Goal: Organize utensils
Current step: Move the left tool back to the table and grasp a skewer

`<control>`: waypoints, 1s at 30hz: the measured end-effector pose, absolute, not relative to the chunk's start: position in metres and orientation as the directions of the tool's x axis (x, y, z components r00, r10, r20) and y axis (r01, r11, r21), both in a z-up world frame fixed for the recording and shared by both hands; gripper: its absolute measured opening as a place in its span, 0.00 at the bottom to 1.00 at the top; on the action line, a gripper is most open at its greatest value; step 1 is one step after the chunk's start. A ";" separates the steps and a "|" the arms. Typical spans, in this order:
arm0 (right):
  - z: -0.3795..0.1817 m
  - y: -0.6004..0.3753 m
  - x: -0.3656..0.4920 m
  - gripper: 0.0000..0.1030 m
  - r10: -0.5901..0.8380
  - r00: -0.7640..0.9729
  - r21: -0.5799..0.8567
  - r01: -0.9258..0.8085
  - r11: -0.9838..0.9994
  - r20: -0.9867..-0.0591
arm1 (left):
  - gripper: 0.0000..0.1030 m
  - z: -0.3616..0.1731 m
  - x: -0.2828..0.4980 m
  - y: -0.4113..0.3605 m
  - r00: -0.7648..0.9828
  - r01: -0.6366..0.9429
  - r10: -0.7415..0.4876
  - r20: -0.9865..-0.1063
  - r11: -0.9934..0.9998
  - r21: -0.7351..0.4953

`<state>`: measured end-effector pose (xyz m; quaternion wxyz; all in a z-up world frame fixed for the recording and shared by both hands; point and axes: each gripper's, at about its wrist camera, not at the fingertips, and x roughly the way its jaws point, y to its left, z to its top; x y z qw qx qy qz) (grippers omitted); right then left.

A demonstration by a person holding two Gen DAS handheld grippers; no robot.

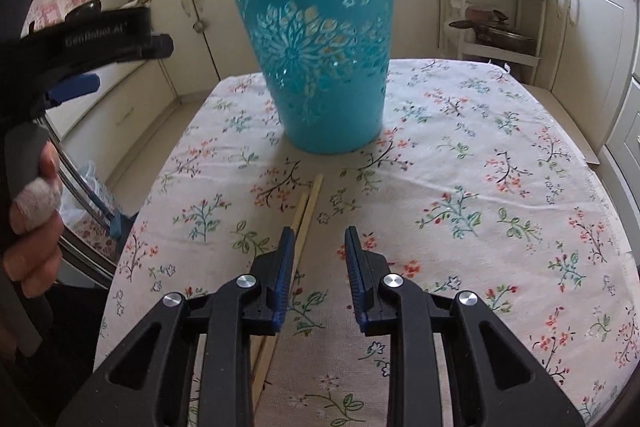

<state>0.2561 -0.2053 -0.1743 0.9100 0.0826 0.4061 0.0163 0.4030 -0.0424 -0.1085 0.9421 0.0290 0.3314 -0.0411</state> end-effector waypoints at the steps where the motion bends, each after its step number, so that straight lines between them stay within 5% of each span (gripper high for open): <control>1: -0.176 -0.205 0.257 0.25 0.097 0.663 0.163 0.038 0.986 -0.742 | 0.92 -0.109 0.403 -0.041 0.774 0.096 -0.059 -0.630 0.995 0.025; 17: -0.197 -0.197 0.279 0.24 0.103 0.601 0.144 0.021 0.989 -0.792 | 0.92 -0.119 0.407 -0.049 0.747 0.122 -0.053 -0.662 0.991 0.058; 23: -0.197 -0.197 0.278 0.11 0.068 0.593 0.088 0.005 0.996 -0.802 | 0.92 -0.121 0.408 -0.052 0.741 0.134 -0.052 -0.669 0.988 0.071; 30: -0.195 -0.212 0.263 0.10 0.040 0.582 0.045 -0.007 0.999 -0.812 | 0.92 -0.149 0.399 -0.081 0.636 0.315 -0.123 -0.762 0.942 0.111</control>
